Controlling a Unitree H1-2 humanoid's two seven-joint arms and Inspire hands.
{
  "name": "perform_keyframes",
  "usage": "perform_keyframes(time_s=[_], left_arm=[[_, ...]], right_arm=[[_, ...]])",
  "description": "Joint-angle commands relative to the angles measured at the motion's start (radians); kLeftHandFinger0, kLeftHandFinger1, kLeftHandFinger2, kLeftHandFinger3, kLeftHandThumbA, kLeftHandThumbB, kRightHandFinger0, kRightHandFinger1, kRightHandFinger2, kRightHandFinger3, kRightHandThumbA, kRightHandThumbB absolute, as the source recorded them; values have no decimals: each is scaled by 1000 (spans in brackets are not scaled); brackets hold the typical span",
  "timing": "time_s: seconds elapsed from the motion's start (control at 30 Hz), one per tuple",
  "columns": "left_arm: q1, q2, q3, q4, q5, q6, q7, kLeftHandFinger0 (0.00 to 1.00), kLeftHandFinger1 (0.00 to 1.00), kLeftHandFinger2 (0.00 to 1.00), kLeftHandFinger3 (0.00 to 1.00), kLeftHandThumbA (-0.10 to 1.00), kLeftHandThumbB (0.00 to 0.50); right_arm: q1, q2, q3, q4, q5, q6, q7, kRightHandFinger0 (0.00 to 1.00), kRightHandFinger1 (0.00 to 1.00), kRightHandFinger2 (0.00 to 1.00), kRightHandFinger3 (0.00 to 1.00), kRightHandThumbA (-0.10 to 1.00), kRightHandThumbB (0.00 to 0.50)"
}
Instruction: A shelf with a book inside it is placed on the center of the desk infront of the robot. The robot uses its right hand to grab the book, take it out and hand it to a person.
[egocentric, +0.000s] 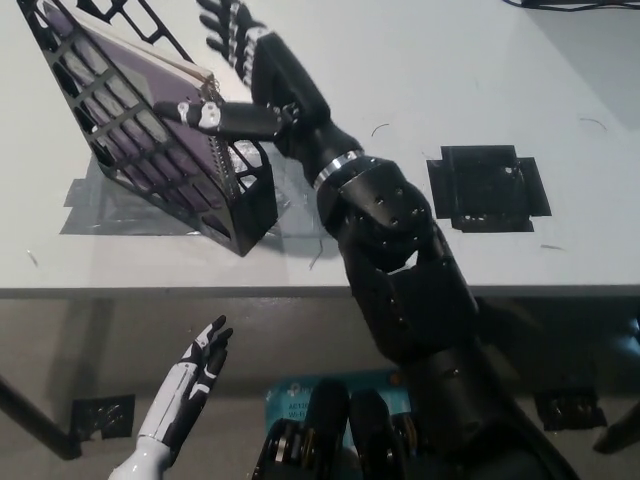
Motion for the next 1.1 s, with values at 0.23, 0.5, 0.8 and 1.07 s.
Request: perform_keyframes(time_s=[0.23, 0.5, 0.8, 1.07], left_arm=[[-18, 12, -2, -15, 13, -34, -7, 1000, 1000, 1000, 1000, 964, 297], [-24, 11, -5, -28, 10, -19, -14, 1000, 1000, 1000, 1000, 951, 272], [-41, 14, -7, -30, 14, -8, -17, 1000, 1000, 1000, 1000, 943, 278], [-48, 19, -9, -29, 6, 0, -28, 1000, 1000, 1000, 1000, 950, 279]], right_arm=[[-21, 1, -14, -115, 10, 16, -18, 1000, 1000, 1000, 1000, 996, 318], [-6, 37, 6, -34, 20, 5, 3, 1000, 1000, 1000, 1000, 966, 304], [0, 62, 14, 51, 25, -6, 23, 1000, 1000, 1000, 1000, 987, 341], [-5, 70, 22, 96, 25, -38, 41, 1000, 1000, 1000, 1000, 1000, 316]])
